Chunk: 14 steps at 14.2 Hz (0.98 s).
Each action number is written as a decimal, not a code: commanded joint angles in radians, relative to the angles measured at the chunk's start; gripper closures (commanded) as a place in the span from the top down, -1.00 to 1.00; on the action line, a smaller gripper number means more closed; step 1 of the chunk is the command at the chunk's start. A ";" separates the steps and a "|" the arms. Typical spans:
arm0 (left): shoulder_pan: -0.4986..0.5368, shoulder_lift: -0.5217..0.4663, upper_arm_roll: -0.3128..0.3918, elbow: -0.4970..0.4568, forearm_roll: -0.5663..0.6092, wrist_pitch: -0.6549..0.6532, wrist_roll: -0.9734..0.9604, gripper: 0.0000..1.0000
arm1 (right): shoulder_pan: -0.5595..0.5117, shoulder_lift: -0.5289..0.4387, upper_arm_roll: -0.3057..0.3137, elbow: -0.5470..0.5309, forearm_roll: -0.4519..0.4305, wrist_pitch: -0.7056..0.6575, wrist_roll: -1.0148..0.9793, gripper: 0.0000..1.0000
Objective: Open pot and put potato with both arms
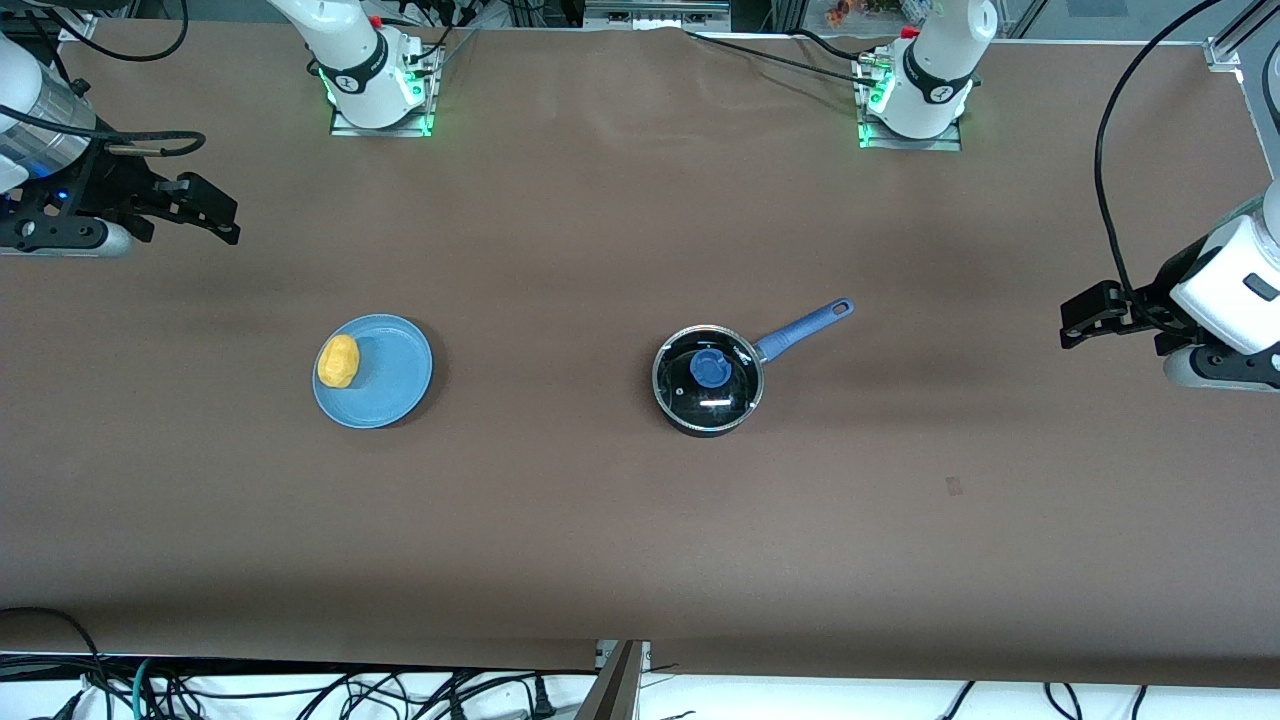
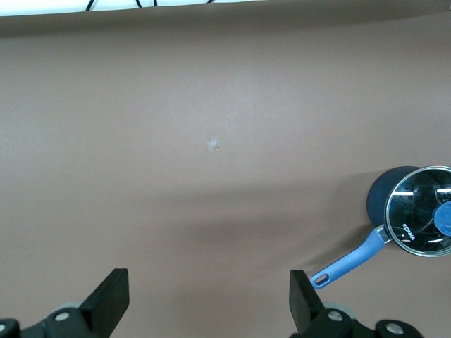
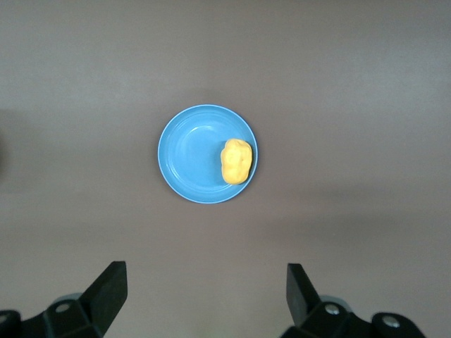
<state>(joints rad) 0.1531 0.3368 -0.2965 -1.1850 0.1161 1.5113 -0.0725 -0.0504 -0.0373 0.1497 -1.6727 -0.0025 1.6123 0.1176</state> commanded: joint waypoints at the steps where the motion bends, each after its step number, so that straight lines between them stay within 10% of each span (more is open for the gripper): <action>1: 0.003 -0.010 -0.003 -0.011 0.016 0.003 0.002 0.95 | 0.010 -0.024 -0.027 -0.022 0.003 0.017 0.010 0.99; 4: 0.003 -0.010 -0.003 -0.008 0.016 0.003 -0.001 0.95 | 0.136 -0.026 -0.146 -0.027 0.003 0.015 0.010 0.99; 14: -0.016 -0.007 -0.009 -0.008 0.017 0.004 -0.019 0.99 | 0.136 -0.016 -0.145 -0.019 0.003 0.015 0.010 0.99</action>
<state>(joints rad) 0.1478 0.3368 -0.2994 -1.1850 0.1161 1.5113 -0.0730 0.0701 -0.0373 0.0181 -1.6747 -0.0022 1.6174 0.1188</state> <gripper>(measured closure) 0.004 0.000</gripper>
